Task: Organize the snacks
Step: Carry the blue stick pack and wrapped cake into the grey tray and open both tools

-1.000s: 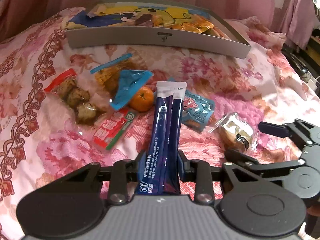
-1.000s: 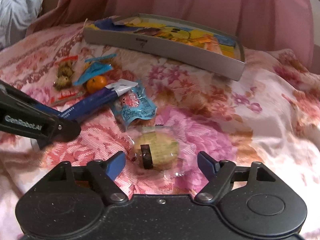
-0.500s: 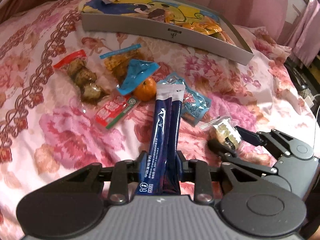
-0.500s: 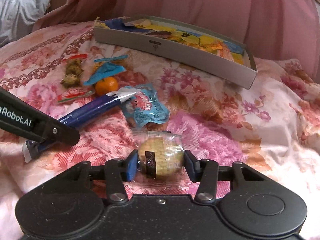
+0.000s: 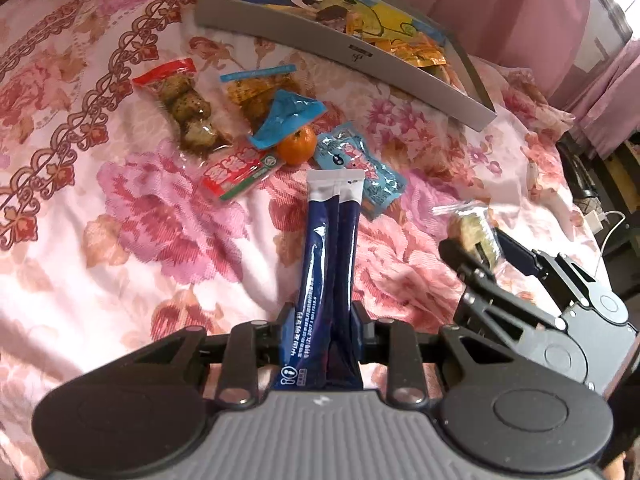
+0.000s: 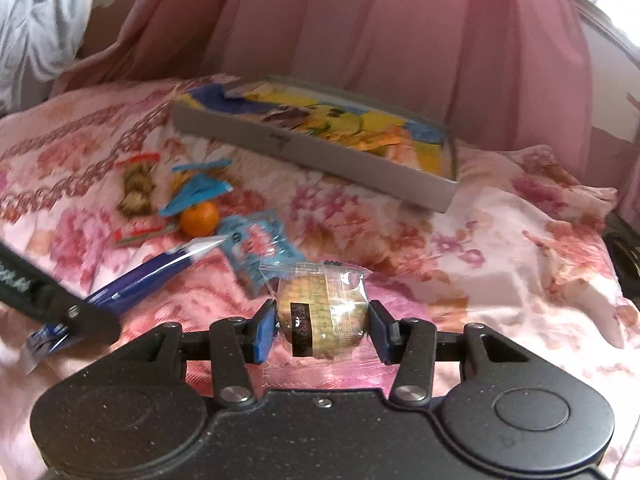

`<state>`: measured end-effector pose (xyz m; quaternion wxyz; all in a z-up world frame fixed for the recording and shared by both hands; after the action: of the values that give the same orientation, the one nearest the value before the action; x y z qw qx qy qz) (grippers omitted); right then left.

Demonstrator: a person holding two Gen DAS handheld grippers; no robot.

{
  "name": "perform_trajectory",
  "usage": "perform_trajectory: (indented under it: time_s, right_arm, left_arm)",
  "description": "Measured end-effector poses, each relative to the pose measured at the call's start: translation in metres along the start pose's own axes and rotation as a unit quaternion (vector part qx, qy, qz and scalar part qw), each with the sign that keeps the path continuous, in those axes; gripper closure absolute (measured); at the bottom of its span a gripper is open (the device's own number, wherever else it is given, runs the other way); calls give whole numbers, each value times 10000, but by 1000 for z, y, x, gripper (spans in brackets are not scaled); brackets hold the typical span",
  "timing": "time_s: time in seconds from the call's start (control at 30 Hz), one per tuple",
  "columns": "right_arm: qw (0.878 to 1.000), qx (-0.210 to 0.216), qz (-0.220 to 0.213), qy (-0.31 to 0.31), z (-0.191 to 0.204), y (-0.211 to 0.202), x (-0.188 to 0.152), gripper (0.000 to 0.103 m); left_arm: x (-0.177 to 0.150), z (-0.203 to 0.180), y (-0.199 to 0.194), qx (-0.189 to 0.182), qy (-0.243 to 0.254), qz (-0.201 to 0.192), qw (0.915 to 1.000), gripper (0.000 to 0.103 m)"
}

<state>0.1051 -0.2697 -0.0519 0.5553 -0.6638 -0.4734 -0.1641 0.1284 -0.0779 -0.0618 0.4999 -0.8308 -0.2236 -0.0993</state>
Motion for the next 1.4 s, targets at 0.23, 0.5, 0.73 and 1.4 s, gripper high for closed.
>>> perform_trajectory:
  time_s: [0.23, 0.5, 0.73, 1.4]
  right_arm:
    - [9994, -230, -175, 192, -8, -3, 2, 54]
    - [9967, -532, -530, 317, -16, -5, 9, 54]
    - [9903, -809, -862, 731, -37, 2, 17, 53]
    - [9667, -728, -2208, 1068, -61, 79, 101, 53]
  left_arm:
    - [-4, 5, -10, -378, -369, 161, 9985, 74]
    - [-3, -12, -30, -588, 19, -353, 9976, 74]
    - [25, -27, -38, -670, 24, -814, 9944, 74]
    - [180, -71, 8, -177, 61, -2320, 9725, 73]
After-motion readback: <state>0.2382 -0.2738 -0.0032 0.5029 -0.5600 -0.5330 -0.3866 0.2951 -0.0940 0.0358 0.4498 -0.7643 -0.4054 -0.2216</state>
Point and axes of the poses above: each gripper's, at about its wrist camera, not at the fingertips, and y roughly the way its jaws point, z to its left, x to its top, the point moved 1 cm from there along y, roughly the way its jaws point, and after that the axes turned 7 degrees about -y, right-handed, at the moved point
